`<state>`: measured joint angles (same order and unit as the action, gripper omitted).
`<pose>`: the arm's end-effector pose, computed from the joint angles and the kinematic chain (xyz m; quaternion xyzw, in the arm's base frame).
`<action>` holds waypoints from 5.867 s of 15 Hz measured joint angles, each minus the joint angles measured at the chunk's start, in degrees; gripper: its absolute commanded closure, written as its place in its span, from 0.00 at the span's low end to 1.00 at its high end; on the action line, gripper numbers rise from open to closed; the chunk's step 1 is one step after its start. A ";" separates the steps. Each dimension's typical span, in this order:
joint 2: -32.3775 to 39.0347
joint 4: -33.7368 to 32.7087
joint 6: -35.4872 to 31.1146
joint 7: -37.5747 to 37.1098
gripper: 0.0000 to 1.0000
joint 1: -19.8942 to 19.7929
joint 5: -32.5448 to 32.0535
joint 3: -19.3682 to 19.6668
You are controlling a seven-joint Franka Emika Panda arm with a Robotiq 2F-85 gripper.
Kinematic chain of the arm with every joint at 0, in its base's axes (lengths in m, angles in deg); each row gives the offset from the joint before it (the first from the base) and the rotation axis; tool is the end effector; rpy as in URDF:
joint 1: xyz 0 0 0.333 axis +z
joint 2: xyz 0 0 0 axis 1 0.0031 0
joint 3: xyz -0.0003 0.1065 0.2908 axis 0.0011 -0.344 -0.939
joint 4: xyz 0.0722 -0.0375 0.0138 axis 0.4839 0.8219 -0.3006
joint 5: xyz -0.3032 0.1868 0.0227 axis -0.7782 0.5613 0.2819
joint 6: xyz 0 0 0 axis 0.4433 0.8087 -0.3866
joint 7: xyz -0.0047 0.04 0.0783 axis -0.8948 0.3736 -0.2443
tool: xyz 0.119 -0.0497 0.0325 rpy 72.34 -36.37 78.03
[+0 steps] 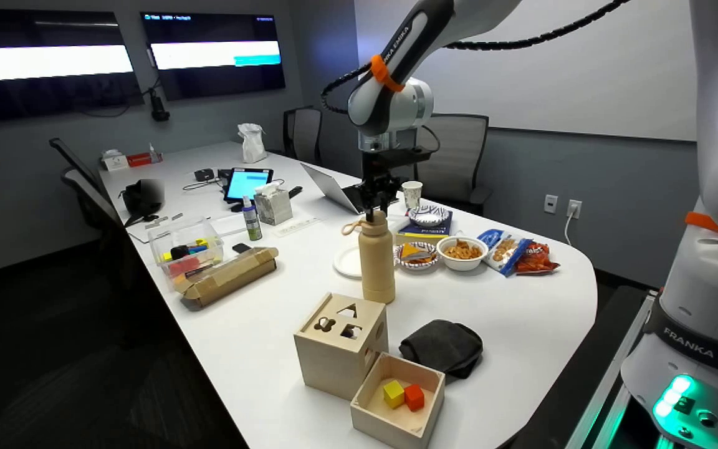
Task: Turn the brown bottle to the left
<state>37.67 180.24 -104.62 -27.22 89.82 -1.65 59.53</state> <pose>0.5697 0.0148 0.2872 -0.9994 -0.0007 -0.0235 0.0268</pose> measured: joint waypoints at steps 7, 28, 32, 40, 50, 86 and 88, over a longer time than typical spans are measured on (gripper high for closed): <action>0.13 -0.40 0.92 1.52 0.79 0.06 -0.62 -0.10; 1.55 -2.94 3.56 20.52 0.79 0.17 -6.27 -2.12; 2.27 -4.15 4.76 24.63 0.79 0.13 -6.59 -2.40; 2.97 -5.49 6.63 33.74 0.79 0.00 -8.20 -2.97; 2.97 -5.58 7.32 46.71 0.79 0.01 -10.76 -3.53; 2.99 -5.74 8.60 90.55 0.79 -0.24 -15.30 -4.04; 3.02 -5.78 8.58 92.48 0.79 -0.24 -15.34 -4.04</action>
<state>40.70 174.46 -96.04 65.26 89.58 -16.99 55.49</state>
